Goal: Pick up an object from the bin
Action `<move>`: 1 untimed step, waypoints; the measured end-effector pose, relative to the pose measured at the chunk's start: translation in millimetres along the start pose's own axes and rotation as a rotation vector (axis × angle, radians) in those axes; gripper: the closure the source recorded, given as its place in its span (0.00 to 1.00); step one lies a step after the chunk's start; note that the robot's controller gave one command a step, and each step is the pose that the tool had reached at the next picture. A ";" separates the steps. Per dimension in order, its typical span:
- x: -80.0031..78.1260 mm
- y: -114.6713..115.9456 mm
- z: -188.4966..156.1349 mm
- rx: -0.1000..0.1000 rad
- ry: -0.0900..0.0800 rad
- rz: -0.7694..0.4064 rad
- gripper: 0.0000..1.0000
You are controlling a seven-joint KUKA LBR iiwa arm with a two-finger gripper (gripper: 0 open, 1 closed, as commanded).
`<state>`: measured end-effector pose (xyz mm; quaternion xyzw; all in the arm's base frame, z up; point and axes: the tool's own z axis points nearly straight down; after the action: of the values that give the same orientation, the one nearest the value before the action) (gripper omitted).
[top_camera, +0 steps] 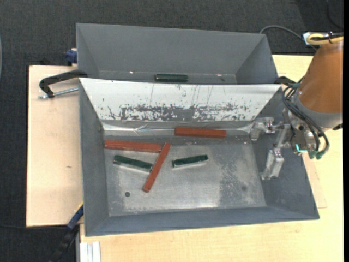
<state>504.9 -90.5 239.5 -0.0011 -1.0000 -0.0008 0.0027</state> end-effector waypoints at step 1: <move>-1.6 0.5 -4.1 0.002 -0.009 -0.002 0.00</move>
Offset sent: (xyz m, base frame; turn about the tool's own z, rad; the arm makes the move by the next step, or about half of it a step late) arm 0.0316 0.0754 -0.1695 -0.2974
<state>506.5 -90.0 243.6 0.0001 -1.0000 0.0000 -0.0017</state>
